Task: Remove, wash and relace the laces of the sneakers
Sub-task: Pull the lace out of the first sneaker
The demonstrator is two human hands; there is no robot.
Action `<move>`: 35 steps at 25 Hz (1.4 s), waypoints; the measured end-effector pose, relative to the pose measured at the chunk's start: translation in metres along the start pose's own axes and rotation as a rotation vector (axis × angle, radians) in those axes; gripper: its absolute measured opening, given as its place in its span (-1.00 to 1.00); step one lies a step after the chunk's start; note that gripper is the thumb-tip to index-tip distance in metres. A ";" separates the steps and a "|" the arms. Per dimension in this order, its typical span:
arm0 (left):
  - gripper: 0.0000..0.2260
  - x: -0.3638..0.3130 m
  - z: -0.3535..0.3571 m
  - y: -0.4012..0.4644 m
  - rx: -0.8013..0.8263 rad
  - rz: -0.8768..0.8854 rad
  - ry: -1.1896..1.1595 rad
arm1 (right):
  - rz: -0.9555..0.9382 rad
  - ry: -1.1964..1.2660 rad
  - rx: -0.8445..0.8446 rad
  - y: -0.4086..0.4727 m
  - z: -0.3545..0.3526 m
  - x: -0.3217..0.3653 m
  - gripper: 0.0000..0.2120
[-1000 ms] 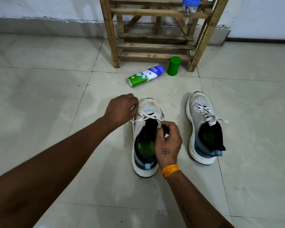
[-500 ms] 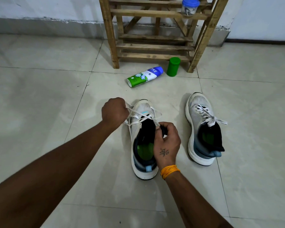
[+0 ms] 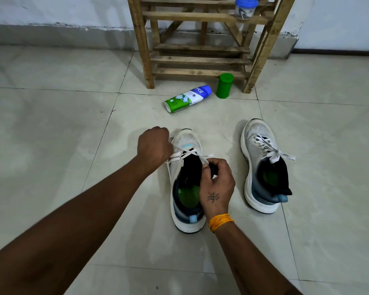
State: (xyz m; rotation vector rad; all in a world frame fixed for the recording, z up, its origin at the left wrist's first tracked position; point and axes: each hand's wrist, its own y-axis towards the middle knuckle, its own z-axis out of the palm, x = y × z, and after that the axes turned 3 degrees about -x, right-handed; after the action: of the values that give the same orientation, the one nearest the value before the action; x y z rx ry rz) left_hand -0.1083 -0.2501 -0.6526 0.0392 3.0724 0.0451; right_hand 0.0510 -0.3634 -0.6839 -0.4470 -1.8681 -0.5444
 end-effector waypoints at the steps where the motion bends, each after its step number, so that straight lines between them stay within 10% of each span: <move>1: -0.86 0.001 -0.001 0.000 0.046 -0.040 0.036 | 0.002 0.000 0.001 0.000 0.000 0.000 -0.91; 7: -0.86 -0.011 0.004 -0.005 -0.084 0.745 -0.051 | -0.005 0.000 -0.006 -0.003 0.001 0.000 -0.91; 16: -0.86 0.018 0.004 -0.001 -0.061 -0.160 -0.100 | 0.041 -0.010 -0.022 -0.002 0.000 0.001 -0.91; 21: -0.68 -0.002 -0.006 -0.051 -0.100 -0.033 -0.569 | 0.045 0.020 0.009 -0.001 -0.003 0.007 -0.96; 25: -0.72 -0.017 0.000 -0.099 -0.110 0.169 -0.425 | 0.043 -0.020 0.110 0.021 -0.009 0.016 -0.84; 31: -0.86 -0.020 0.011 -0.104 -0.202 0.021 -0.560 | -0.178 -0.368 0.677 0.068 0.009 0.028 -0.82; 35: -0.86 -0.017 0.014 -0.108 -0.229 0.059 -0.584 | -0.417 -0.546 0.690 0.071 0.025 0.026 -0.89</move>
State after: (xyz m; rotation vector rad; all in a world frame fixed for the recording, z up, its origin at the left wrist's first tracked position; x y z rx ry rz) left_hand -0.0927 -0.3581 -0.6689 0.1091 2.4651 0.3256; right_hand 0.0613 -0.2900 -0.6557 0.2950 -2.5383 -0.0027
